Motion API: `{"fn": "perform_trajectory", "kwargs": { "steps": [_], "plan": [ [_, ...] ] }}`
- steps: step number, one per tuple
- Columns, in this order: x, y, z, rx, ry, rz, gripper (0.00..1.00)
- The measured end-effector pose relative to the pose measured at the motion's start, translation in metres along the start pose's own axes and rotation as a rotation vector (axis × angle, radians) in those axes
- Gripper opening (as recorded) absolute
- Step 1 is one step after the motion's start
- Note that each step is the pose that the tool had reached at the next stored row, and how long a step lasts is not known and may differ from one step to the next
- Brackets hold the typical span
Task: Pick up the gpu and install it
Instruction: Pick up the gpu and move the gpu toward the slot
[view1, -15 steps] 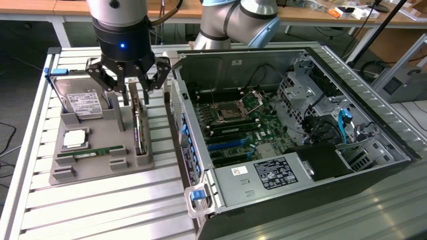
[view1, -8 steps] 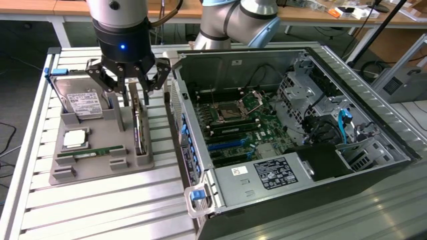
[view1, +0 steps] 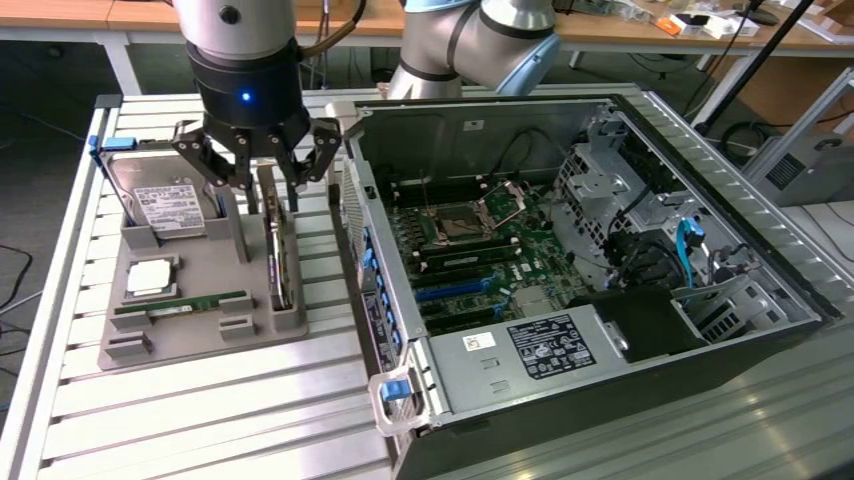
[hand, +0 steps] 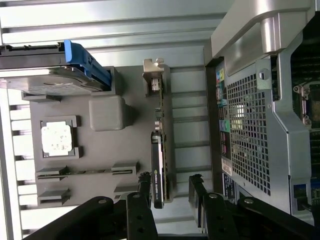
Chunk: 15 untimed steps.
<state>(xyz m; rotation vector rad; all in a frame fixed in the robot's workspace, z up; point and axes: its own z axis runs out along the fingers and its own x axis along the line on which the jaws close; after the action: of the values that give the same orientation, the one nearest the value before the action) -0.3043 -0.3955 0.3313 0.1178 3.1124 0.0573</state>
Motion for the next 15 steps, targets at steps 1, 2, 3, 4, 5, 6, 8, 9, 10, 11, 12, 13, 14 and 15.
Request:
{"fn": "perform_trajectory", "kwargs": {
  "steps": [1, 2, 3, 4, 5, 6, 8, 9, 10, 11, 12, 13, 14, 15],
  "plan": [
    [0.0, 0.0, 0.0002, -0.0001, 0.0001, 0.0, 0.44],
    [0.0, 0.0, 0.0004, -0.0001, 0.0001, 0.0, 0.44],
    [0.0, 0.0, 0.0007, 0.0, 0.0001, 0.0, 0.44],
    [0.0, 0.0, 0.0009, 0.0001, 0.0, 0.0, 0.44],
    [0.0, 0.0, 0.0011, 0.0001, 0.0, 0.0, 0.44],
    [0.0, 0.0, 0.0013, 0.0001, 0.0001, 0.0, 0.44],
    [0.0001, -0.0001, 0.0021, 0.0001, 0.0001, 0.0, 0.44],
    [0.0001, -0.0001, 0.0024, 0.0002, 0.0001, 0.0, 0.44],
    [0.0001, -0.0001, 0.0026, 0.0003, 0.0001, 0.0, 0.44],
    [0.0001, -0.0001, 0.0029, 0.0002, 0.0, 0.0, 0.44],
    [0.0001, -0.0001, 0.0032, 0.0003, 0.0, 0.0, 0.44],
    [0.0001, -0.0001, 0.0034, 0.0003, 0.0, 0.0, 0.44],
    [0.0001, -0.0001, 0.0036, 0.0003, 0.0, 0.0, 0.44],
    [0.0001, -0.0001, 0.0038, 0.0004, 0.0001, 0.0, 0.44]
  ]
}}
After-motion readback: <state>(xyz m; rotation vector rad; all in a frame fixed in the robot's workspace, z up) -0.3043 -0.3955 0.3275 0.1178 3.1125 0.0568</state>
